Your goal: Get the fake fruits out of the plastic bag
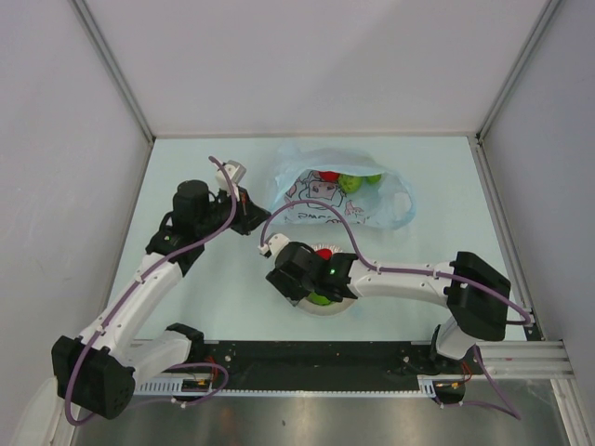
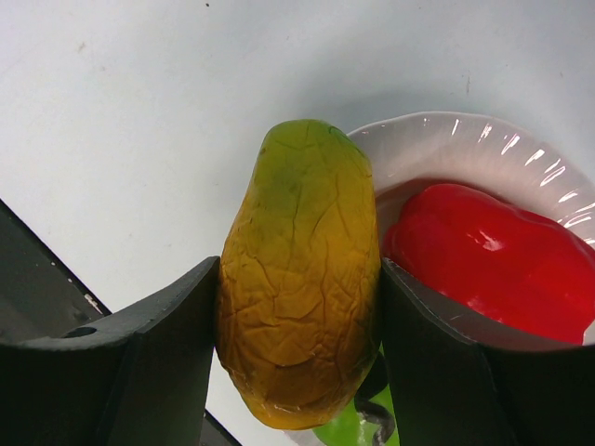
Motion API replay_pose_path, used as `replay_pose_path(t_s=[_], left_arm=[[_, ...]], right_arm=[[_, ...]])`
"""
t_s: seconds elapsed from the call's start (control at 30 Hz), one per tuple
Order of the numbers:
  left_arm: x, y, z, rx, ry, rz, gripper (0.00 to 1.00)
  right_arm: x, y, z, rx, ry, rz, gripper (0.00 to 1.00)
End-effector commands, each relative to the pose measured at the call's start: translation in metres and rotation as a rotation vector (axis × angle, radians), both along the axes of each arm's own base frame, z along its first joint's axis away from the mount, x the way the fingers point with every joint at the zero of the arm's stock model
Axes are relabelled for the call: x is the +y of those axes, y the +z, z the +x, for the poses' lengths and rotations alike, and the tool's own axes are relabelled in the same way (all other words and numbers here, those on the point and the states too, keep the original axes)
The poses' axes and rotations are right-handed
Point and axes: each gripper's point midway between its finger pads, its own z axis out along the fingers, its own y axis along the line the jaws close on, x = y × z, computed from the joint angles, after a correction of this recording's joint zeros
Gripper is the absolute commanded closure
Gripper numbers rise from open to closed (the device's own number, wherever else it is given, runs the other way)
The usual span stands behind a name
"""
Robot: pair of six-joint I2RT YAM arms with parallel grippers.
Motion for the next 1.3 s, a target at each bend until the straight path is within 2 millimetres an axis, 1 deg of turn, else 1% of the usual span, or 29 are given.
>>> replay_pose_path(t_s=[0.0,0.2,0.23,0.3,0.47,0.7,0.77,0.8,0.87,0.97,1.17,1.27], left_arm=[[-0.002,0.013,-0.003,-0.034,-0.011,-0.045,1.0],[-0.002,0.013,-0.003,-0.031,-0.014,-0.047,1.0],[-0.002,0.012,-0.002,-0.028,-0.013,-0.047,1.0],[-0.003,0.013,-0.003,-0.027,-0.018,-0.052,1.0],[-0.004,0.013,-0.002,-0.025,-0.021,-0.051,1.0],[-0.004,0.013,-0.002,-0.03,-0.021,-0.054,1.0],[-0.004,0.013,-0.002,-0.027,-0.022,-0.056,1.0],[-0.004,0.013,-0.003,-0.026,-0.025,-0.056,1.0],[-0.004,0.014,-0.003,-0.027,-0.023,-0.057,1.0],[-0.005,0.013,-0.003,-0.021,-0.026,-0.061,1.0],[-0.005,0.014,-0.002,-0.022,-0.024,-0.063,1.0],[-0.005,0.014,-0.002,-0.022,-0.025,-0.065,1.0]], right_arm=[[0.014,0.014,0.005,-0.02,-0.017,0.046,0.68],[0.016,0.011,0.003,-0.009,-0.005,0.048,0.54],[0.017,0.01,0.003,-0.007,0.0,0.047,0.48],[0.019,0.01,0.002,0.0,0.009,0.052,0.42],[0.019,0.008,0.003,0.001,0.006,0.048,0.38],[0.018,0.004,0.008,0.035,-0.019,0.049,0.23],[0.02,0.004,0.007,0.04,-0.02,0.054,0.21],[0.02,0.004,0.008,0.041,-0.025,0.054,0.12],[0.021,0.006,0.008,0.039,-0.025,0.055,0.1],[0.022,0.011,0.012,0.024,-0.037,0.063,0.09],[0.028,0.03,0.029,-0.037,-0.093,0.095,0.11],[0.026,0.038,0.041,-0.089,-0.128,0.091,0.12]])
